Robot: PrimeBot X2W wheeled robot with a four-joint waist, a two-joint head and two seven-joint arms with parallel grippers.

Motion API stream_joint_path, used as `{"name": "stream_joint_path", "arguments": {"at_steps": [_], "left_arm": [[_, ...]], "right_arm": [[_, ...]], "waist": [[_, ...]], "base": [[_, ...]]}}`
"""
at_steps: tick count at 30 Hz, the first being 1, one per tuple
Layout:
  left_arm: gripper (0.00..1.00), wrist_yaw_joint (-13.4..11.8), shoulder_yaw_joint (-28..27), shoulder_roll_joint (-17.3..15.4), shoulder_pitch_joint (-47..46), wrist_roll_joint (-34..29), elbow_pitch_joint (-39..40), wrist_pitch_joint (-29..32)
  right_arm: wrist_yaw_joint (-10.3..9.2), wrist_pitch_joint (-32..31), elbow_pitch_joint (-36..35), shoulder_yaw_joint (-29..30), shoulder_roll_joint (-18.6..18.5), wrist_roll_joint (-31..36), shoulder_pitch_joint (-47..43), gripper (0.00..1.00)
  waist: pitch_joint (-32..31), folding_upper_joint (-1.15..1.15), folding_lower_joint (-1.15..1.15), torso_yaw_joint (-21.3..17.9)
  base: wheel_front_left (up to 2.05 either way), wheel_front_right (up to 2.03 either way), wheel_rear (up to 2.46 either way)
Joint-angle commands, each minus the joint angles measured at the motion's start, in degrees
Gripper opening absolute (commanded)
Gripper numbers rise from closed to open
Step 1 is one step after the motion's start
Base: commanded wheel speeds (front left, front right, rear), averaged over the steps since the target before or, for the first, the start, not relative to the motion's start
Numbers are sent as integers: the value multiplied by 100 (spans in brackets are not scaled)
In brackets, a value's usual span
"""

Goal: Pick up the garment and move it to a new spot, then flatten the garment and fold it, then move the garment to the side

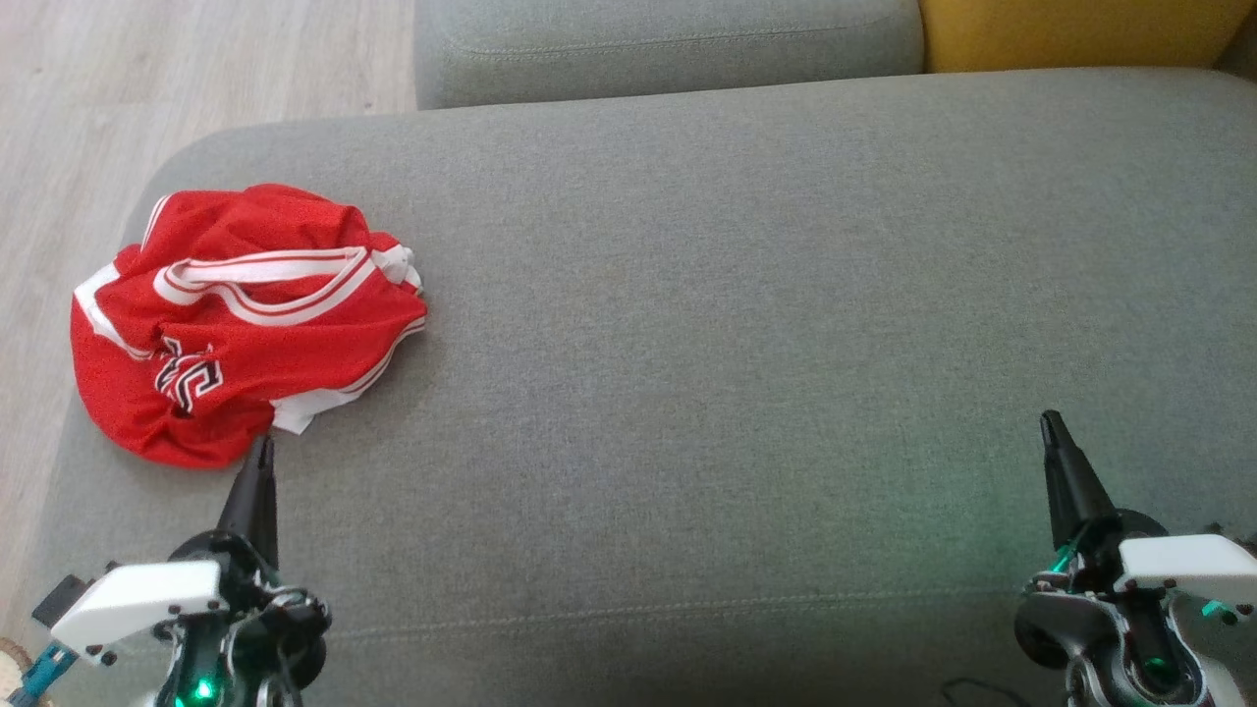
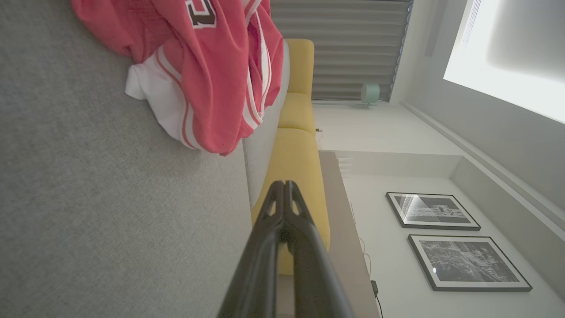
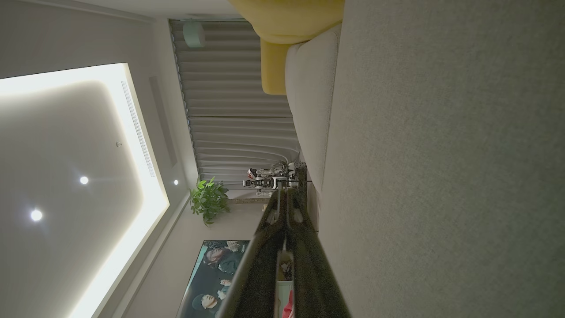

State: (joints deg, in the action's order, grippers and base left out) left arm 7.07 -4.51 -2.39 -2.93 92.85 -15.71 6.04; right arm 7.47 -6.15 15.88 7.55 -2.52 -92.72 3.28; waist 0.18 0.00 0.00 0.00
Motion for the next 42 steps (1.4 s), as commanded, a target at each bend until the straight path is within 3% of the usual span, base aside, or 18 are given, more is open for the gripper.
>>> {"name": "stream_joint_path", "arguments": {"at_steps": [1, 22, 23, 28, 42], "left_arm": [[0, 42, -198, -49, -325, -66, 168, 43], [0, 42, -198, -49, -325, -66, 168, 43], [100, 0, 0, 0, 0, 0, 0, 0], [100, -13, 31, 49, 210, 1, -324, -22], [100, -7, 174, 39, 222, -311, -93, -241]], "right_arm": [[2, -32, -186, -106, -35, 53, 290, 0], [2, -32, -186, -106, -35, 53, 290, 0], [0, 0, 0, 0, 0, 0, 0, 100], [2, 8, 334, -55, 42, -7, -190, 100], [2, 234, 205, -324, 18, 163, -167, 100]], "waist": [[0, 0, 0, 0], [0, 0, 0, 0], [0, 0, 0, 0], [3, 0, 0, 0], [7, 0, 0, 1]], "base": [[0, 0, 0], [0, 0, 0], [0, 0, 0], [0, 0, 0], [0, 0, 0]]}}
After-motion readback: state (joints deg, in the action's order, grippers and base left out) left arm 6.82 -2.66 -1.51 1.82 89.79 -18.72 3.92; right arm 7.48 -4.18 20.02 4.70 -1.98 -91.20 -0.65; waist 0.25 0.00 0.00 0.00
